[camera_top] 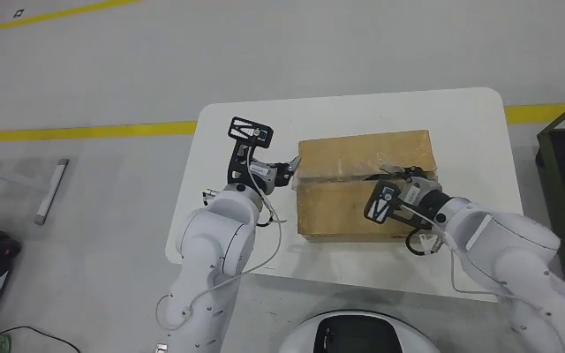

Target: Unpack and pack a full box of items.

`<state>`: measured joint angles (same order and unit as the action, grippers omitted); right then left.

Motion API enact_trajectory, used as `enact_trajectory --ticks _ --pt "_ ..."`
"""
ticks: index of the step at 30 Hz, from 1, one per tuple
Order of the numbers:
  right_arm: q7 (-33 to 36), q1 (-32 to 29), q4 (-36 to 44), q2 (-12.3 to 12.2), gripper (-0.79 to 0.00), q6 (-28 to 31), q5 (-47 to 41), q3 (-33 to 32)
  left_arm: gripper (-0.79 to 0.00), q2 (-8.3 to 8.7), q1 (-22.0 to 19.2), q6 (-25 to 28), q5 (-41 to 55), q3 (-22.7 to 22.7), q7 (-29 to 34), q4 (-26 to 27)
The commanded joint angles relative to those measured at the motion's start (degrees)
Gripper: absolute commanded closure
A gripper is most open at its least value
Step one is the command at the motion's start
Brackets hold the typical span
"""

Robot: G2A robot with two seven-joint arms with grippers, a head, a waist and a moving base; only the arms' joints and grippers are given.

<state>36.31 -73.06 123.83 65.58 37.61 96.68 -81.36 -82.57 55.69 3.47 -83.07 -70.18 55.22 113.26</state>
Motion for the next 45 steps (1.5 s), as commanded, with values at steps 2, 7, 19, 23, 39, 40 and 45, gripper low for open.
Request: enact_trajectory --ticks 2,7,19,23,39,40,45 --pt "0.3 -0.4 0.1 -0.1 0.000 0.6 -3.5 -2.2 -0.785 0.00 0.0 0.0 0.0 0.0 0.0 0.0" --pt "0.2 -1.4 0.0 -0.3 0.000 0.9 -9.7 -5.7 -0.785 0.00 0.0 0.0 0.0 0.0 0.0 0.0" --pt "6.7 0.1 -9.6 -1.0 0.000 -3.4 -70.1 -17.5 -0.785 0.00 0.0 0.0 0.0 0.0 0.0 0.0" --pt "13.0 2.3 -13.1 -1.8 0.000 -6.5 -83.3 -18.6 -0.785 0.00 0.0 0.0 0.0 0.0 0.0 0.0" --pt "14.6 4.1 -11.8 -2.5 -0.785 -7.3 -78.1 -20.2 -0.785 0.00 0.0 0.0 0.0 0.0 0.0 0.0" --pt "15.0 4.2 -11.8 -2.7 -0.785 -8.0 -77.1 -20.2 -0.785 0.00 0.0 0.0 0.0 0.0 0.0 0.0" --pt "19.8 8.7 -15.6 -3.4 -0.785 -14.4 -81.6 -20.2 -0.785 0.00 0.0 0.0 0.0 0.0 0.0 0.0"
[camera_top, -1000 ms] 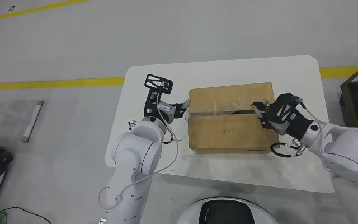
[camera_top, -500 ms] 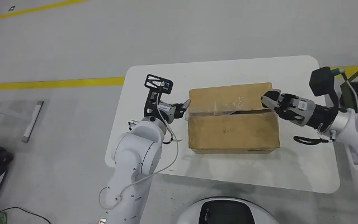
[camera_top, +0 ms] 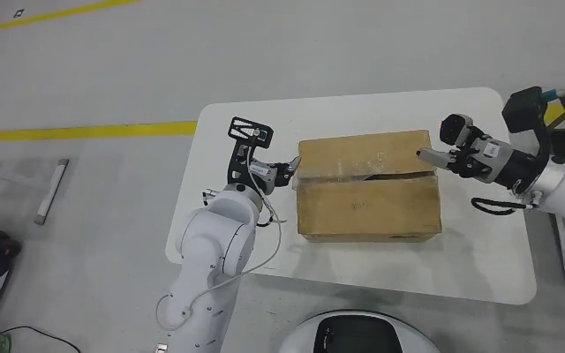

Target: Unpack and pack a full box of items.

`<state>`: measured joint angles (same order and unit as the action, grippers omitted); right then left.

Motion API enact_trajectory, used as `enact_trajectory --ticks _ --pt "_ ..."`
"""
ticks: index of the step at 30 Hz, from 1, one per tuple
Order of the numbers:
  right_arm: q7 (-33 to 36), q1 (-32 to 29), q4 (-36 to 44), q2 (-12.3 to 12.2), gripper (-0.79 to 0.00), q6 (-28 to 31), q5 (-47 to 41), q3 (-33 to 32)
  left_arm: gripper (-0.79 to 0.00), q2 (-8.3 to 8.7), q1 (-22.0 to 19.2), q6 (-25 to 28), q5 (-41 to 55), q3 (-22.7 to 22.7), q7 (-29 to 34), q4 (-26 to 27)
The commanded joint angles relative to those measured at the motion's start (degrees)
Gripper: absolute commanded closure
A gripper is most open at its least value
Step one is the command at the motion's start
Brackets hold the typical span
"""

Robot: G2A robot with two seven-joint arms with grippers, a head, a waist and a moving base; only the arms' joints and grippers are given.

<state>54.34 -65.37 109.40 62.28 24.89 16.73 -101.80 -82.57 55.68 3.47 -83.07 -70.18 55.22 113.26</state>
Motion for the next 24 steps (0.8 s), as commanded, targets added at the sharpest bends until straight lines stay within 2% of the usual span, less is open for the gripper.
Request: enact_trajectory --ticks 1,3,7,8,9,10,11,15,16,17,18,19,22,23,24 --pt "4.2 2.5 -2.3 -0.3 -0.785 -3.1 -3.5 0.6 -0.785 0.00 0.0 0.0 0.0 0.0 0.0 0.0" --pt "10.0 5.9 -5.3 -0.8 -0.785 -5.7 -5.5 1.7 -0.785 0.00 0.0 0.0 0.0 0.0 0.0 0.0" --pt "17.0 12.6 -10.7 -1.6 -0.773 -6.6 -6.2 5.0 -0.785 0.00 0.0 0.0 0.0 0.0 0.0 0.0" --pt "17.7 13.9 -12.1 -1.7 -0.613 -6.6 -5.1 5.7 -0.785 0.00 0.0 0.0 0.0 0.0 0.0 0.0" --pt "18.7 15.0 -13.3 -1.8 -0.517 -6.8 -5.0 7.0 -0.785 0.00 0.0 0.0 0.0 0.0 0.0 0.0" --pt "20.2 16.0 -14.3 -1.9 -0.502 -6.9 -5.4 8.4 -0.785 0.00 0.0 0.0 0.0 0.0 0.0 0.0" --pt "21.1 17.2 -15.1 -2.0 -0.548 -6.7 -4.3 9.2 -0.785 0.00 0.0 0.0 0.0 0.0 0.0 0.0" --pt "23.3 19.9 -18.0 -2.2 -0.514 -6.7 -5.6 12.9 -0.785 0.00 0.0 0.0 0.0 0.0 0.0 0.0" --pt "23.6 20.4 -18.6 -2.2 -0.517 -6.6 -5.8 13.6 -0.785 0.00 0.0 0.0 0.0 0.0 0.0 0.0" --pt "23.8 20.9 -19.2 -2.2 -0.554 -6.6 -6.3 14.3 -0.785 0.00 0.0 0.0 0.0 0.0 0.0 0.0" --pt "24.4 21.3 -19.7 -2.3 -0.511 -6.9 -6.6 15.0 -0.785 0.00 0.0 0.0 0.0 0.0 0.0 0.0" --pt "24.9 21.8 -19.9 -2.3 -0.388 -7.2 -6.9 15.5 -0.785 0.00 0.0 0.0 0.0 0.0 0.0 0.0" --pt "25.5 22.4 -20.4 -2.6 -0.391 -6.9 -6.1 16.9 -0.785 0.00 0.0 0.0 0.0 0.0 0.0 0.0" --pt "25.3 22.5 -20.8 -2.6 -0.440 -6.8 -6.1 17.3 -0.785 0.00 0.0 0.0 0.0 0.0 0.0 0.0" --pt "25.0 22.6 -21.1 -2.7 -0.536 -6.6 -6.1 17.5 -0.785 0.00 0.0 0.0 0.0 0.0 0.0 0.0"
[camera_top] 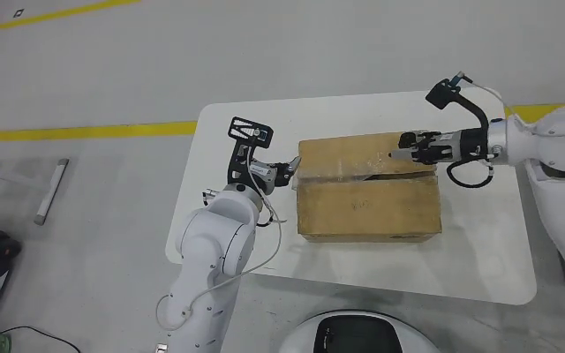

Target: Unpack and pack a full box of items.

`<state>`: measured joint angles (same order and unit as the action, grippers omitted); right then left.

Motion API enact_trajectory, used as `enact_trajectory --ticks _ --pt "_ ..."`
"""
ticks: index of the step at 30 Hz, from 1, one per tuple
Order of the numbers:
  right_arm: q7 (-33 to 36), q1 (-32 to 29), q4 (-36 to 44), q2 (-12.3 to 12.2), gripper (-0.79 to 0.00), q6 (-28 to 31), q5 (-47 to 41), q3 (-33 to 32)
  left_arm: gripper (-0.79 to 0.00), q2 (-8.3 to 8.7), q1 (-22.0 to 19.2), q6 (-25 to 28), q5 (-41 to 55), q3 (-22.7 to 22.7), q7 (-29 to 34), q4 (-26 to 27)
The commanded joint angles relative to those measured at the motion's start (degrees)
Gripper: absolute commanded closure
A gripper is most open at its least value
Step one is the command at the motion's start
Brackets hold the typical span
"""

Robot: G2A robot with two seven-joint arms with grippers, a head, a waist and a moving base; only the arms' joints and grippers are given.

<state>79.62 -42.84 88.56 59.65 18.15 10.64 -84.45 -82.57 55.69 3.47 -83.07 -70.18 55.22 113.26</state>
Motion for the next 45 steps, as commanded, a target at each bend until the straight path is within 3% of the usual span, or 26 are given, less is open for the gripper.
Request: enact_trajectory --ticks 1,3,8,13,16,21,26,33,40,41,42,45 --pt "-0.5 0.2 -0.7 -0.1 -0.536 0.3 0.1 0.5 -0.785 0.00 0.0 0.0 0.0 0.0 0.0 0.0" --pt "-0.9 0.6 -1.4 -0.2 -0.520 0.6 0.6 1.2 -0.785 0.00 0.0 0.0 0.0 0.0 0.0 0.0" --pt "-2.5 2.3 -3.2 -0.3 -0.579 1.0 2.7 3.9 -0.785 0.00 0.0 0.0 0.0 0.0 0.0 0.0" --pt "-3.4 4.4 -5.0 -0.2 -0.508 1.5 3.6 7.6 -0.785 0.00 0.0 0.0 0.0 0.0 0.0 0.0" --pt "-2.7 5.6 -5.7 -0.1 -0.517 1.6 3.1 9.6 -0.785 0.00 0.0 0.0 0.0 0.0 0.0 0.0" --pt "-0.7 6.5 -6.3 -0.2 -0.388 1.8 1.6 11.7 -0.785 0.00 0.0 0.0 0.0 0.0 0.0 0.0" --pt "1.7 6.6 -6.6 -0.4 -0.342 2.0 -2.2 12.5 -0.785 0.00 0.0 0.0 0.0 0.0 0.0 0.0" --pt "3.2 6.4 -6.8 -0.8 -0.206 1.9 -7.2 13.2 -0.785 0.00 0.0 0.0 0.0 0.0 0.0 0.0" --pt "0.0 6.4 -7.0 -1.3 -0.188 1.1 -8.5 12.3 -0.785 0.00 0.0 0.0 0.0 0.0 0.0 0.0" --pt "-0.4 6.5 -7.2 -1.5 -0.166 0.9 -8.4 11.7 -0.785 0.00 0.0 0.0 0.0 0.0 0.0 0.0" --pt "-1.1 6.3 -7.5 -1.6 0.000 0.5 -9.2 11.0 -0.785 0.00 0.0 0.0 0.0 0.0 0.0 0.0" --pt "-1.5 6.4 -8.2 -2.1 0.000 0.3 -8.1 9.8 -0.785 0.00 0.0 0.0 0.0 0.0 0.0 0.0"
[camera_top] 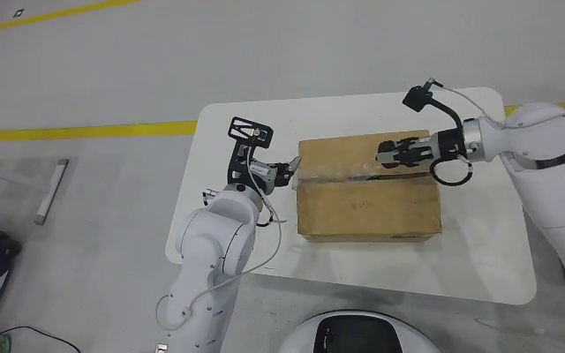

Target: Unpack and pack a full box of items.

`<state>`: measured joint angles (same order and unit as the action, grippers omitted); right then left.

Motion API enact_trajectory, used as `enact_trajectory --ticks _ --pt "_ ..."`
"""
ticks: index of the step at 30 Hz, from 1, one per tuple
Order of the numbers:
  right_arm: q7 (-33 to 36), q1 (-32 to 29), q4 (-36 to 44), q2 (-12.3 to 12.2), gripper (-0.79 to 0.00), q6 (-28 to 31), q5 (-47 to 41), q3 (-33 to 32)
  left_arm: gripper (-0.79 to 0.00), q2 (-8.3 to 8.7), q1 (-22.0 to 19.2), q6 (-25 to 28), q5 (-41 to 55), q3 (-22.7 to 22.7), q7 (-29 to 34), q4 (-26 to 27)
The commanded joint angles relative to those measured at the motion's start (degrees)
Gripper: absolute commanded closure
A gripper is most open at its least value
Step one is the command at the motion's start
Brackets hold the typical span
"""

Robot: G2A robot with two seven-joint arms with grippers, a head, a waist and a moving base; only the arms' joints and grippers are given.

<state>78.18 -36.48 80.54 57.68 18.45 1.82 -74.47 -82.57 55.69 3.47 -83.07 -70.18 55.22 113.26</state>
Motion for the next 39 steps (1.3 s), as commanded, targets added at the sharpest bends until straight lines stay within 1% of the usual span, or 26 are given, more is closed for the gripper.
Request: enact_trajectory --ticks 1,5,9,10,11,12,15,17,18,19,21,25,31,34,39 --pt "-0.5 0.2 -0.7 -0.3 0.000 0.0 1.2 -0.5 -0.785 0.00 0.0 0.0 0.0 0.0 0.0 0.0" --pt "-4.3 1.0 -2.1 -0.5 0.000 -0.2 5.1 -0.3 -0.785 0.00 0.0 0.0 0.0 0.0 0.0 0.0" --pt "-8.4 2.3 -3.1 0.1 -0.006 0.1 6.8 2.9 -0.785 0.00 0.0 0.0 0.0 0.0 0.0 0.0" --pt "-9.3 2.7 -3.5 0.3 -0.028 0.1 7.2 3.9 -0.785 0.00 0.0 0.0 0.0 0.0 0.0 0.0" --pt "-9.8 3.1 -4.0 0.5 -0.071 0.0 7.6 5.1 -0.785 0.00 0.0 0.0 0.0 0.0 0.0 0.0" --pt "-10.2 3.7 -4.5 0.7 -0.142 0.1 8.1 6.0 -0.785 0.00 0.0 0.0 0.0 0.0 0.0 0.0" --pt "-11.3 5.3 -6.4 1.1 -0.191 0.3 8.7 8.1 -0.785 0.00 0.0 0.0 0.0 0.0 0.0 0.0" --pt "-10.5 6.1 -7.4 1.2 -0.212 0.7 9.1 9.2 -0.785 0.00 0.0 0.0 0.0 0.0 0.0 0.0" --pt "-10.0 6.4 -7.8 1.2 -0.259 0.7 9.3 9.5 -0.785 0.00 0.0 0.0 0.0 0.0 0.0 0.0" --pt "-9.1 6.7 -8.4 1.3 -0.283 0.9 9.1 9.8 -0.785 0.00 0.0 0.0 0.0 0.0 0.0 0.0" --pt "-8.3 7.3 -9.2 1.2 -0.289 1.6 8.6 9.9 -0.785 0.00 0.0 0.0 0.0 0.0 0.0 0.0" --pt "-5.7 7.6 -9.9 0.9 -0.329 2.4 6.8 9.7 -0.785 0.00 0.0 0.0 0.0 0.0 0.0 0.0" --pt "0.4 7.5 -8.4 0.3 -0.339 3.1 4.0 9.9 -0.785 0.00 0.0 0.0 0.0 0.0 0.0 0.0" --pt "1.3 7.2 -8.2 0.2 -0.342 3.3 3.8 10.5 -0.785 0.00 0.0 0.0 0.0 0.0 0.0 0.0" --pt "0.0 6.9 -8.0 0.3 -0.339 3.4 3.3 11.7 -0.785 0.00 0.0 0.0 0.0 0.0 0.0 0.0"
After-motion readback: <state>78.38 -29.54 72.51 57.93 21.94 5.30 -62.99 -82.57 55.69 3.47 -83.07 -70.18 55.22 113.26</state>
